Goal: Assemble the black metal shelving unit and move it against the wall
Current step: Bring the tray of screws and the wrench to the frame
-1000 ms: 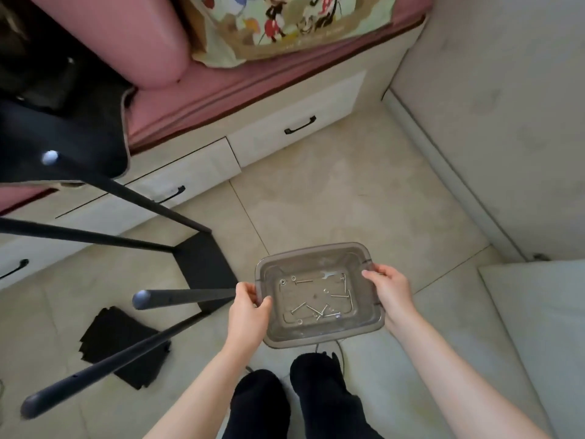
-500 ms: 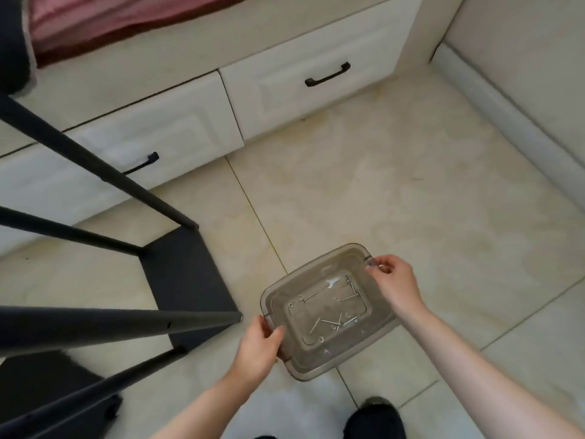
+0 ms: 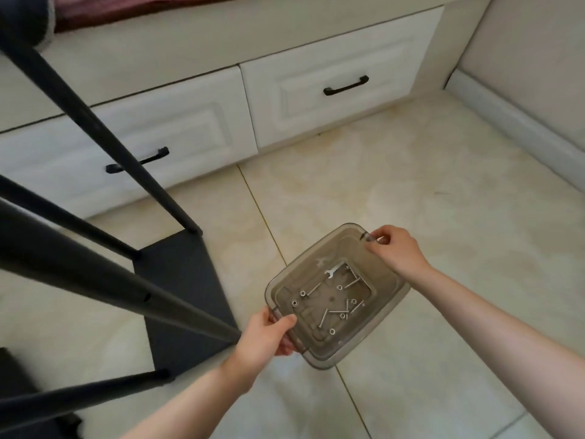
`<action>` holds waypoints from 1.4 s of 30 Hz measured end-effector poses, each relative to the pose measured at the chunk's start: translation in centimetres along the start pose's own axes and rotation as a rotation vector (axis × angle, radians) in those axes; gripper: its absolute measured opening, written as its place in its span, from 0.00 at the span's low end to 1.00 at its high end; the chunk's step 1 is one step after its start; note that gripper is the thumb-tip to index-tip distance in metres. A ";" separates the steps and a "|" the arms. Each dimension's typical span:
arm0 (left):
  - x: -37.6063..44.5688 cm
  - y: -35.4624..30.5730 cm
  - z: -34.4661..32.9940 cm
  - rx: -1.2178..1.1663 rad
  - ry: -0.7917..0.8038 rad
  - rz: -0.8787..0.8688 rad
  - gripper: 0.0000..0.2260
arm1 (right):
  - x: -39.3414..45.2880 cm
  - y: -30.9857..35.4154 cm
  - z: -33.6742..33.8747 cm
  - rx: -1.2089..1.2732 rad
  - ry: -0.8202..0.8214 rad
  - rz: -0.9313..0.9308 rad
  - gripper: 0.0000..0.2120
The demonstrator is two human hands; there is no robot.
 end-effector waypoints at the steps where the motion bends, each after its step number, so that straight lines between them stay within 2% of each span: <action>1: -0.1 0.1 -0.1 -0.031 0.006 0.002 0.08 | 0.0 0.4 -0.1 -0.014 0.003 0.014 0.06; 3: -0.4 0.2 -0.3 -0.089 0.017 0.014 0.08 | 0.0 0.9 -0.3 -0.060 0.009 0.032 0.09; 8: -1.0 0.9 -0.4 -0.114 0.059 0.084 0.16 | -0.8 1.4 -0.1 -0.143 0.018 0.067 0.14; 10: -0.5 1.0 1.2 -0.111 -0.034 0.077 0.19 | -2.3 0.9 1.0 -0.084 -0.071 0.073 0.17; 13: 0.8 -0.3 3.5 -0.031 -0.183 -0.030 0.22 | -5.5 -1.3 2.2 0.015 -0.202 0.032 0.20; 17: 2.8 -3.1 3.9 -0.032 -0.245 -0.154 0.21 | -9.2 -4.8 1.7 0.131 -0.240 -0.163 0.26; 22: 4.4 -3.7 1.6 -0.027 -0.119 -0.169 0.16 | -14.4 -8.0 -4.8 0.637 0.051 -0.621 0.23; 24: 4.5 -3.5 1.0 -0.023 -0.103 -0.170 0.10 | -15.7 -7.9 -6.3 0.707 0.120 -0.682 0.19; 27: 3.9 -3.1 0.8 -0.027 -0.115 -0.172 0.04 | -16.3 -7.2 -7.2 0.726 0.172 -0.650 0.13; 31: 3.2 -2.4 0.9 -0.043 -0.131 -0.183 0.06 | -15.9 -5.8 -6.9 0.700 0.214 -0.587 0.07; 38: 1.4 -3.1 -0.1 -0.085 -0.142 -0.251 0.06 | -11.5 -4.2 -5.0 0.601 0.083 -0.458 0.12; 42: 1.0 -3.1 -1.1 -0.133 -0.077 -0.245 0.09 | -8.2 -3.2 -4.2 0.537 0.037 -0.386 0.14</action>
Point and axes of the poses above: each hand's wrist, its own x-axis towards the middle knuckle, its own z-axis out of the back of the hand, y = z × x, the point moved 10 cm from there along x, towards the middle knuckle, and after that the axes turned 4 degrees about -y, right-handed, at the moved point
